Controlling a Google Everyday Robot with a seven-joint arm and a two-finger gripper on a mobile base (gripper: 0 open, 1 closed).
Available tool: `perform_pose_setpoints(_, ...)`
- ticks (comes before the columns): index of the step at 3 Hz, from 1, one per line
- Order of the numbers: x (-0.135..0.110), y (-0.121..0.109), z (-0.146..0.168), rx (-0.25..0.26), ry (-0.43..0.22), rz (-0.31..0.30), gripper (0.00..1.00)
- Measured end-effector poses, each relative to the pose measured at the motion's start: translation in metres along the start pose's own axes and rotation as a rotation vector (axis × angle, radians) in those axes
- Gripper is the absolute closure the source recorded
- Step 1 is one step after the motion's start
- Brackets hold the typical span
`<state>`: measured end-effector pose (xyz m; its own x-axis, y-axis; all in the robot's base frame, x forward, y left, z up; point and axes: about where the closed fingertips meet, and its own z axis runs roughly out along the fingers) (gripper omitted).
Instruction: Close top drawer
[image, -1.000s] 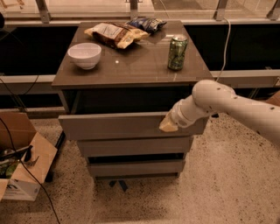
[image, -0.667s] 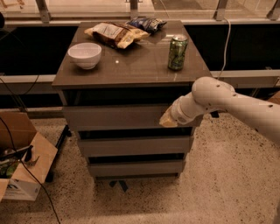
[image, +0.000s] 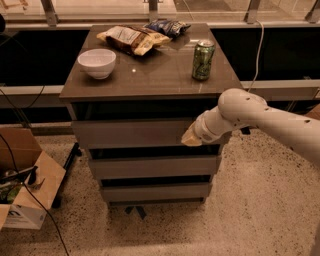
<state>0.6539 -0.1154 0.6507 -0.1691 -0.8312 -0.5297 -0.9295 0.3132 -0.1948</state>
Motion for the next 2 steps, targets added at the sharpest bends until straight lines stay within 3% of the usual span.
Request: perform_pose_setpoints(2,-0.0006,0.0025,0.004,-0.008,0.0,-0.001,0.04)
